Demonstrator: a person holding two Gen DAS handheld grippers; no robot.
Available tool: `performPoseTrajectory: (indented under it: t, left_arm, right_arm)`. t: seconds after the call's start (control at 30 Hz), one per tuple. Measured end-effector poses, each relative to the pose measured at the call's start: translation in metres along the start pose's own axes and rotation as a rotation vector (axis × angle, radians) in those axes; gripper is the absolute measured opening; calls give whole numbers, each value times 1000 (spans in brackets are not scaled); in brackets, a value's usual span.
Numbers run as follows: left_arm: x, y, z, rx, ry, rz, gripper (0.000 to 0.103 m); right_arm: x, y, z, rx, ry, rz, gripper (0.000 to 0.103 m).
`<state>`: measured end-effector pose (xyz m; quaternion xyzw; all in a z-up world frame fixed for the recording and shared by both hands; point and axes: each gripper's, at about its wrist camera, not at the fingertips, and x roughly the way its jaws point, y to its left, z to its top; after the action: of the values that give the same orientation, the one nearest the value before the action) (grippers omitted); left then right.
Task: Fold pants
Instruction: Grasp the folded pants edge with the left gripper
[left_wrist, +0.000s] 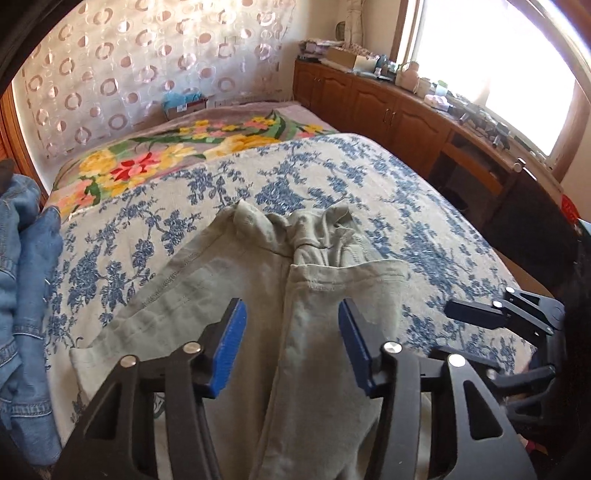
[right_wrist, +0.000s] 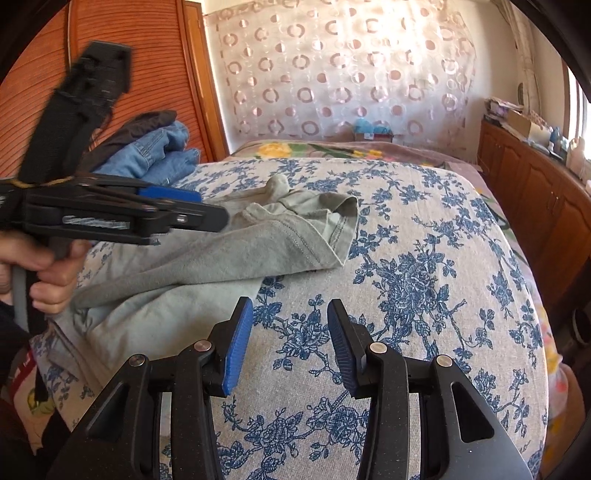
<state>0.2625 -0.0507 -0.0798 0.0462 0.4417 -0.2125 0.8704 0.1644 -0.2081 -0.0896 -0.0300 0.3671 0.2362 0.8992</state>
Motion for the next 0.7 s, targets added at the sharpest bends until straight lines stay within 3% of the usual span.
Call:
performPoseTrajectory:
  t: [0.2,0.37,0.53,0.7]
  left_arm:
    - [24,3,-1,-9,58,-18,39]
    - [24,-7,-5,18,51,-26,26]
    - [15,-9,-5,29,7,-10,22]
    - [12,-15,-5,48,5,-42,18]
  right_arm:
    - [0,1,-1,6,-13,5,42]
    - [-1,-3,-3,29,-21,6,42]
    - [-1,-5,-4,36,-22,2,42]
    - [-1,-5,-4,36,-21,2,42]
